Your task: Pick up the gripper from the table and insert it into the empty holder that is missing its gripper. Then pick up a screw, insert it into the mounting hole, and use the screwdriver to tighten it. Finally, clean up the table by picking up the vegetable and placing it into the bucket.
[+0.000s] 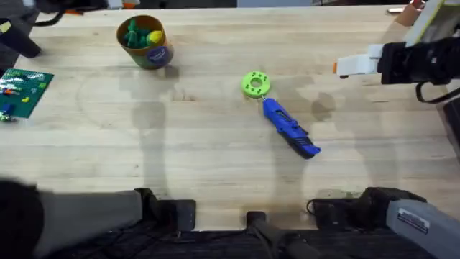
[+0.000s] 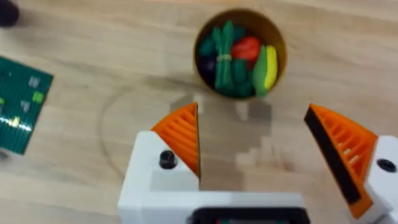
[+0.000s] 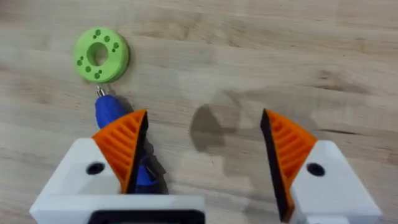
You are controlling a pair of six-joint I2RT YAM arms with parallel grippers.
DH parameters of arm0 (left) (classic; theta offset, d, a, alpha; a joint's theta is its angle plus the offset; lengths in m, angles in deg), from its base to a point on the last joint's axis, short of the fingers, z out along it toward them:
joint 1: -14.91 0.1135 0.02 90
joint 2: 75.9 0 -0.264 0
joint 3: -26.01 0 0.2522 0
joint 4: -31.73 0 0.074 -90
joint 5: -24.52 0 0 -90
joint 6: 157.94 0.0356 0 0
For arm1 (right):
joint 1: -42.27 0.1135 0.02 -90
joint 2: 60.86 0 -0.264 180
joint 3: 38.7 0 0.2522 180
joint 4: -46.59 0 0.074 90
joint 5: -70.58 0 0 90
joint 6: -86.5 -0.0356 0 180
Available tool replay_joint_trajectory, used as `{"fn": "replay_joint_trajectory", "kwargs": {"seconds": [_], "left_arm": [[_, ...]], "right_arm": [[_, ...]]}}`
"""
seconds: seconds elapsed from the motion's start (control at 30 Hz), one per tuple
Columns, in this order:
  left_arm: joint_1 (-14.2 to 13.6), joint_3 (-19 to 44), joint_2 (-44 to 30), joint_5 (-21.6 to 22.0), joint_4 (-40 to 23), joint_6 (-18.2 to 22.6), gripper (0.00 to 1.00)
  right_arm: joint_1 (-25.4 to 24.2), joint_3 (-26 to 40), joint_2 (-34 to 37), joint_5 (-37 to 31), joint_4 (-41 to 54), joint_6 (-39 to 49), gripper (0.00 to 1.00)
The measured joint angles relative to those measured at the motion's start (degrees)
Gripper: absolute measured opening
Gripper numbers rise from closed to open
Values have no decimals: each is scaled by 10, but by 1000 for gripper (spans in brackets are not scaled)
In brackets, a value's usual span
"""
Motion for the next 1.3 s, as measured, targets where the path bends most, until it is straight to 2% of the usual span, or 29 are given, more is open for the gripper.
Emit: {"fn": "replay_joint_trajectory", "kwargs": {"seconds": [0.2,0.27,0.43,0.57,0.67,0.83,1.3], "left_arm": [[-3,-3,67,-17,-139,6,986],[-10,-21,81,-21,-153,7,986],[-54,-149,129,-32,-99,-3,988],[-100,-266,170,-47,-52,-24,988],[-136,-323,182,-56,-37,-31,988],[-165,-345,176,-60,-19,-37,986],[-166,-345,176,-60,-13,-37,986]], "right_arm": [[0,0,0,0,2,0,987],[0,0,0,0,3,0,987],[0,0,0,0,4,0,987],[0,0,0,0,4,0,987],[0,0,0,2,4,-1,987],[0,0,0,36,4,-1,987],[0,0,0,43,4,-1,987]]}}
